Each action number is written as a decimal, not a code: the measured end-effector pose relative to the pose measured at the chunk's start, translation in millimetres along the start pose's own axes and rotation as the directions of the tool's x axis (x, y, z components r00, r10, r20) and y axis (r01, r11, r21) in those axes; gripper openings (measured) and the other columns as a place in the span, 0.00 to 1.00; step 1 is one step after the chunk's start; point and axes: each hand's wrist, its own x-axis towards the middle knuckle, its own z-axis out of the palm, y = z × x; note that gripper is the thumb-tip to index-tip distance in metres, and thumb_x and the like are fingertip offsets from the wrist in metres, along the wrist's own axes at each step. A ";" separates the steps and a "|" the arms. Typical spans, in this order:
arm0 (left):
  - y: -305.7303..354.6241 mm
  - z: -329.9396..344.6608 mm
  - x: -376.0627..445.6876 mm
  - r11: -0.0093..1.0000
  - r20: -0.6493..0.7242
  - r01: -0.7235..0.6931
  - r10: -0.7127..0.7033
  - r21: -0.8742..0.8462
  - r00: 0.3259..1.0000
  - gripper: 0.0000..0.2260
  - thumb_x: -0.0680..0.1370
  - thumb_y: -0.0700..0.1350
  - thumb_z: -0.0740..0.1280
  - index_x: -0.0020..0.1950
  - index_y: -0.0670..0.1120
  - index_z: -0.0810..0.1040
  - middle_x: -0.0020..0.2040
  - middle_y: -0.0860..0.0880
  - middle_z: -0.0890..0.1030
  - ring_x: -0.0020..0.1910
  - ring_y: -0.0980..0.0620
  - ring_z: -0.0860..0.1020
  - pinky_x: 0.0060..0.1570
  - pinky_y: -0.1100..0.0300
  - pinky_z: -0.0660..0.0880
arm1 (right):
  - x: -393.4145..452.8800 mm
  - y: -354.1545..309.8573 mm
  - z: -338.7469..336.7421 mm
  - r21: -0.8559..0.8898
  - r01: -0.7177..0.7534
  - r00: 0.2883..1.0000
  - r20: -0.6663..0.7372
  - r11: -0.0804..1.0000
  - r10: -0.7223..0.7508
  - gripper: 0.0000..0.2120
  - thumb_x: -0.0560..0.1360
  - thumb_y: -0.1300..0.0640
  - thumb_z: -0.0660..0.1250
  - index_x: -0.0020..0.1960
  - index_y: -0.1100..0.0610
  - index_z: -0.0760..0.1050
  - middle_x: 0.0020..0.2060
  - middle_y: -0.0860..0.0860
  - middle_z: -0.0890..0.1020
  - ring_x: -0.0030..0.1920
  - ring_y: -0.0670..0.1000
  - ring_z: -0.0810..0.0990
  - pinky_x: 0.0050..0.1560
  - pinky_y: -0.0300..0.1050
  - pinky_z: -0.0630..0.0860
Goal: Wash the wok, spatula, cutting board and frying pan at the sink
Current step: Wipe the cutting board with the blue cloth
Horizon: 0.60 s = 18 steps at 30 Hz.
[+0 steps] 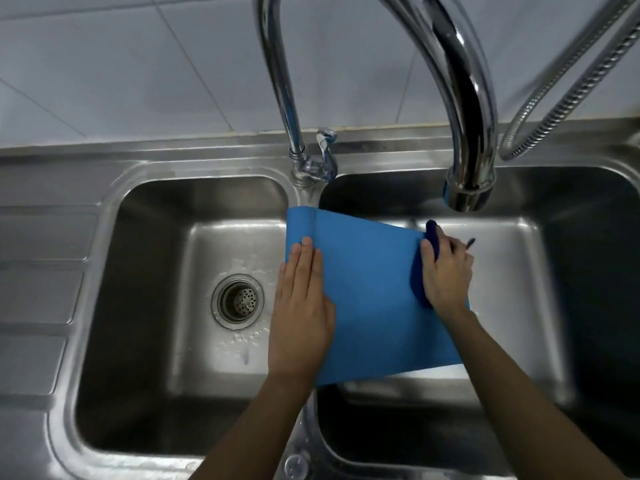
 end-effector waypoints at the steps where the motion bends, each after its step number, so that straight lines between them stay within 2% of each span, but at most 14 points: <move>1: 0.1 -0.1 0.5 1.000 -0.001 -0.002 0.002 -0.001 1.000 0.25 0.76 0.38 0.54 0.73 0.36 0.65 0.76 0.40 0.62 0.77 0.45 0.57 0.75 0.50 0.55 | 2.4 9.3 -4.9 -0.058 0.014 0.998 0.057 0.998 -0.010 0.26 0.80 0.43 0.53 0.74 0.54 0.61 0.65 0.62 0.69 0.62 0.65 0.67 0.63 0.58 0.65; 3: -0.4 -1.2 0.9 1.000 0.000 -0.004 0.004 0.009 1.000 0.25 0.75 0.37 0.55 0.73 0.36 0.65 0.76 0.40 0.62 0.76 0.45 0.57 0.74 0.49 0.56 | -1.9 11.7 -10.5 -0.120 0.041 0.992 0.120 0.992 -0.026 0.31 0.78 0.40 0.53 0.75 0.56 0.59 0.63 0.65 0.70 0.60 0.66 0.68 0.62 0.58 0.66; 6: -0.8 -2.6 0.0 1.000 0.012 -0.003 0.002 0.028 1.000 0.25 0.75 0.38 0.55 0.74 0.36 0.64 0.76 0.40 0.62 0.76 0.45 0.57 0.74 0.48 0.57 | -32.1 -12.9 -12.1 -0.099 0.042 0.997 0.065 0.994 -0.036 0.35 0.74 0.38 0.54 0.73 0.60 0.64 0.57 0.67 0.72 0.56 0.67 0.71 0.58 0.57 0.69; 10: -0.6 -4.1 -1.5 0.998 0.044 -0.008 0.005 0.059 0.999 0.24 0.77 0.40 0.53 0.74 0.36 0.63 0.76 0.40 0.61 0.76 0.45 0.57 0.75 0.48 0.57 | -105.7 -70.4 -4.9 0.143 0.179 0.984 -0.021 0.973 -0.178 0.30 0.74 0.39 0.57 0.70 0.56 0.68 0.56 0.58 0.73 0.56 0.57 0.72 0.58 0.51 0.70; 12: -1.0 -4.2 -2.0 0.998 0.049 -0.019 0.016 0.058 0.999 0.24 0.78 0.41 0.53 0.74 0.35 0.64 0.76 0.39 0.61 0.76 0.44 0.58 0.74 0.48 0.56 | -134.7 -91.8 -1.3 0.193 0.223 0.975 -0.065 0.955 -0.215 0.27 0.75 0.42 0.59 0.70 0.52 0.68 0.59 0.55 0.73 0.58 0.54 0.72 0.59 0.50 0.70; 16: 0.7 -3.5 -2.3 0.999 0.036 -0.017 0.016 0.030 0.999 0.24 0.78 0.40 0.52 0.74 0.36 0.63 0.76 0.40 0.61 0.76 0.45 0.57 0.75 0.48 0.55 | -146.5 -72.4 3.0 0.070 0.337 0.940 -0.075 0.939 -0.332 0.24 0.78 0.43 0.55 0.72 0.49 0.65 0.66 0.53 0.73 0.63 0.53 0.71 0.60 0.50 0.70; 18: 1.6 -3.1 -2.0 1.000 0.029 -0.006 0.006 -0.001 1.000 0.24 0.78 0.39 0.54 0.74 0.36 0.63 0.76 0.41 0.61 0.77 0.46 0.56 0.75 0.48 0.56 | -130.7 -42.5 7.0 0.062 0.252 0.965 -0.090 0.966 -0.246 0.25 0.78 0.42 0.53 0.71 0.51 0.67 0.66 0.53 0.73 0.63 0.55 0.71 0.61 0.51 0.70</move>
